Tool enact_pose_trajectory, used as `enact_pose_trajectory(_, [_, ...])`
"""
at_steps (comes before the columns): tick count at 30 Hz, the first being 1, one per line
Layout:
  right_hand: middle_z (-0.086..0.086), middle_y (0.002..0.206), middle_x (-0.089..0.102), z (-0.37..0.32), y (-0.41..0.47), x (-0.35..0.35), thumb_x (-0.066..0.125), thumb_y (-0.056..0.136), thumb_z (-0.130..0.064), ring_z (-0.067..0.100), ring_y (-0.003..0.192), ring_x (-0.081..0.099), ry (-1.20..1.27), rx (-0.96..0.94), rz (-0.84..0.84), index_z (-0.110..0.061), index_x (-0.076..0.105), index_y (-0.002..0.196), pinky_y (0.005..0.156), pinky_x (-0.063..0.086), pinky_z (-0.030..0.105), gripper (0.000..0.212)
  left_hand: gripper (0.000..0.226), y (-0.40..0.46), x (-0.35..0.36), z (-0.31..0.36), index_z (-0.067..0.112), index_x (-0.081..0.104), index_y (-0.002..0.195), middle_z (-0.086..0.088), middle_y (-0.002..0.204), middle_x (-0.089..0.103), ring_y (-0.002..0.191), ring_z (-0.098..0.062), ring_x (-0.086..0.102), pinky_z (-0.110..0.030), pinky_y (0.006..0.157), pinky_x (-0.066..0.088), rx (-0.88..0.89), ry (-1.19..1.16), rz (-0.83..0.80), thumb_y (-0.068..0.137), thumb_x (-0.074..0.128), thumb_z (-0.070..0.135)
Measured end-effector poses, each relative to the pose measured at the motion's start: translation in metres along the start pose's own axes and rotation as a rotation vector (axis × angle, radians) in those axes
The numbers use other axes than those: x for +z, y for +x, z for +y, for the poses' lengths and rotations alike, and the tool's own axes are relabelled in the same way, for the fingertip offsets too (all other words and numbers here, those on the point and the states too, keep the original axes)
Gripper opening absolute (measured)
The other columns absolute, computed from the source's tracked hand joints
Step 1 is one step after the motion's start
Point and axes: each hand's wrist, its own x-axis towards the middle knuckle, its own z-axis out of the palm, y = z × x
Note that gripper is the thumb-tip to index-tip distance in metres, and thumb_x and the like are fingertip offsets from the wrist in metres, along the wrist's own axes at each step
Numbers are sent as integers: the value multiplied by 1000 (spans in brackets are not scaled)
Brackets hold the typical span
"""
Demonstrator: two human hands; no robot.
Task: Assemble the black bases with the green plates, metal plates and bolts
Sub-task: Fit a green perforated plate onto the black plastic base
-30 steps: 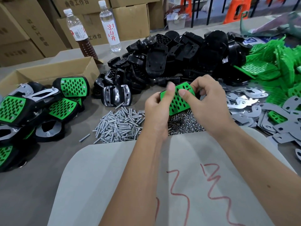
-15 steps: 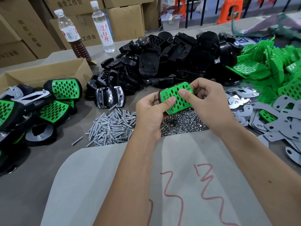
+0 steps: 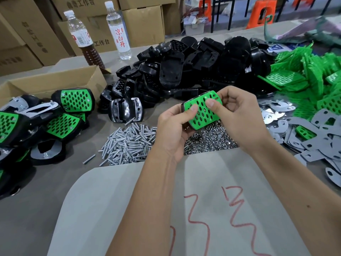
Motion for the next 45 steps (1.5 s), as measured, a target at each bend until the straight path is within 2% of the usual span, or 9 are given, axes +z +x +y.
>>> enact_pose_trajectory(3, [16,76,66,-3,-1,0,77,95,-22,28,61,55,-82,-55,-29,-10,67,90,58,51,41,17,19,3,0,-1,6,78,98,-17,99,76,93,-29,73,-55,93,58,5,-4,31,99,67,21])
enact_pose_trajectory(7, [-5,60,45,-8,-6,2,77,95,-20,8,54,34,-143,-134,-16,-12,62,86,52,31,25,19,28,3,0,0,3,76,107,-24,112,73,98,-30,70,-58,102,53,-21,-12,25,101,63,27])
enact_pose_trajectory(12, [17,83,62,-9,-7,7,70,99,-23,44,74,63,-19,-70,6,-5,61,91,56,53,53,22,38,-2,1,1,-6,70,120,-23,114,72,100,-29,68,-46,92,57,-11,-13,-18,100,62,26])
enact_pose_trajectory(15, [6,82,69,-5,-7,6,70,97,-27,28,73,72,30,22,1,-10,62,89,48,56,40,21,44,-4,1,3,-15,61,125,-34,124,65,102,-34,64,-51,94,56,1,-10,-15,99,62,21])
enact_pose_trajectory(18, [-2,75,70,-2,-4,4,70,98,-28,12,66,69,14,59,-15,-14,64,87,45,52,27,18,40,-4,3,3,-13,64,124,-25,113,68,99,-31,65,-39,80,58,-8,-7,-2,100,60,19])
enact_pose_trajectory(24, [18,83,68,-1,-1,2,72,99,-18,38,76,65,-63,-4,-50,-16,63,86,58,53,36,16,32,-2,5,2,-10,67,122,-18,106,72,93,-29,70,-40,75,62,-36,29,47,99,64,11])
enact_pose_trajectory(31, [22,77,59,-3,-4,9,74,97,-18,40,67,52,-118,-57,-32,-6,62,87,60,48,47,20,28,1,3,-1,-13,65,119,-15,99,70,87,-26,67,-40,77,59,-39,-57,96,98,63,6])
enact_pose_trajectory(36, [18,76,60,-3,-4,10,74,97,-22,43,72,57,-126,-32,-15,-10,62,86,56,53,49,20,10,2,0,-2,0,66,103,-11,93,71,82,-23,68,-35,70,62,-42,-68,46,98,63,8])
enact_pose_trajectory(45, [12,72,60,-3,-3,17,77,95,-26,16,65,52,9,34,-22,-19,66,83,53,46,27,18,23,1,1,-1,2,61,119,-19,109,66,94,-29,65,-45,84,59,-25,-210,114,96,66,4])
